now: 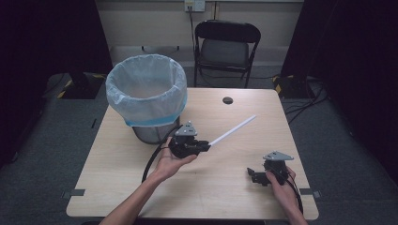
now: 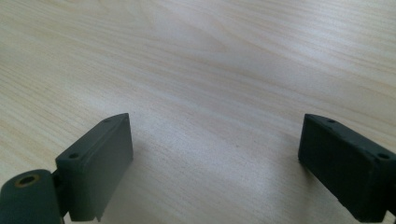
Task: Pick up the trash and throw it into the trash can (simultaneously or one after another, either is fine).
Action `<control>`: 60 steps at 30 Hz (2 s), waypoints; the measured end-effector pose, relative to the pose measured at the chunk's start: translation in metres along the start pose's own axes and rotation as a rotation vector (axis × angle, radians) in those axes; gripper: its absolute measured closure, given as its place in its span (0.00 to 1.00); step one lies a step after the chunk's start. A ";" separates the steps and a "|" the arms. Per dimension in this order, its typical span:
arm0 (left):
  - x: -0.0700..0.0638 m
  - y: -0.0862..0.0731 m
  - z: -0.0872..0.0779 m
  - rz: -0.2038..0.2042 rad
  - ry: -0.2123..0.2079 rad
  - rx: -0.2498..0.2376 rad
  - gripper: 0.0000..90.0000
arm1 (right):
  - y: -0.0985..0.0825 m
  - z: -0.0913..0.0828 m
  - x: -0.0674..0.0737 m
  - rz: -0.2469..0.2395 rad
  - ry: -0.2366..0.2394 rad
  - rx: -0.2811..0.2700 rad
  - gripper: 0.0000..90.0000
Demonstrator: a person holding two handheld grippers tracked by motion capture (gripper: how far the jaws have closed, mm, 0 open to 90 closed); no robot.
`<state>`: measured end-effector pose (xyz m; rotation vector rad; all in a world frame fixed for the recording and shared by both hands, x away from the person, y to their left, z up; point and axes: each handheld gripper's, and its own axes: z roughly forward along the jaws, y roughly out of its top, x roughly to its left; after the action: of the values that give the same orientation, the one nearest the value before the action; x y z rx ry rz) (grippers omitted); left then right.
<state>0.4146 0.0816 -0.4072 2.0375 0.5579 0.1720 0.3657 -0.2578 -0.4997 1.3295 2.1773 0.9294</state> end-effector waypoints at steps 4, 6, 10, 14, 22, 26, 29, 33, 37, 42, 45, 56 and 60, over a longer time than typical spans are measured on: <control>-0.003 0.007 -0.008 0.006 -0.004 -0.027 0.89 | 0.000 0.000 0.000 0.000 0.000 0.000 0.10; -0.004 0.010 -0.013 0.012 -0.006 -0.041 0.89 | 0.000 0.000 0.000 0.000 0.000 0.000 0.10; -0.005 0.016 -0.022 0.008 -0.014 -0.075 0.89 | 0.000 0.000 0.000 0.000 0.000 0.000 0.10; -0.003 0.019 -0.029 -0.001 -0.009 -0.099 0.89 | 0.000 0.000 0.000 0.000 0.000 0.000 0.10; -0.005 0.030 -0.045 0.005 -0.014 -0.153 0.89 | 0.000 0.000 0.000 0.000 0.000 0.000 0.10; -0.003 0.038 -0.055 0.000 -0.014 -0.192 0.89 | 0.000 0.000 0.000 0.000 0.000 0.000 0.10; 0.000 0.041 -0.063 -0.005 -0.017 -0.218 0.89 | 0.000 0.000 0.000 0.001 0.000 0.000 0.10; 0.001 0.045 -0.068 -0.005 -0.015 -0.228 0.89 | 0.000 0.000 0.000 0.001 0.000 0.000 0.10; 0.002 0.054 -0.077 0.004 -0.015 -0.253 0.89 | 0.000 0.000 0.000 0.000 0.000 0.000 0.10; 0.002 0.068 -0.085 0.033 -0.004 -0.266 0.89 | 0.000 0.000 0.000 0.001 0.001 0.001 0.10; 0.003 0.077 -0.092 0.037 -0.009 -0.290 0.89 | 0.000 0.000 0.000 0.001 0.000 0.000 0.10; 0.017 0.096 -0.115 0.021 -0.012 -0.346 0.89 | 0.000 0.000 0.000 0.001 0.000 0.001 0.10; 0.022 0.100 -0.123 0.022 -0.008 -0.359 0.89 | 0.000 0.000 0.000 0.001 0.000 0.000 0.10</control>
<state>0.4231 0.1465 -0.2611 1.6955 0.4623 0.2580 0.3658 -0.2578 -0.4997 1.3306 2.1776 0.9297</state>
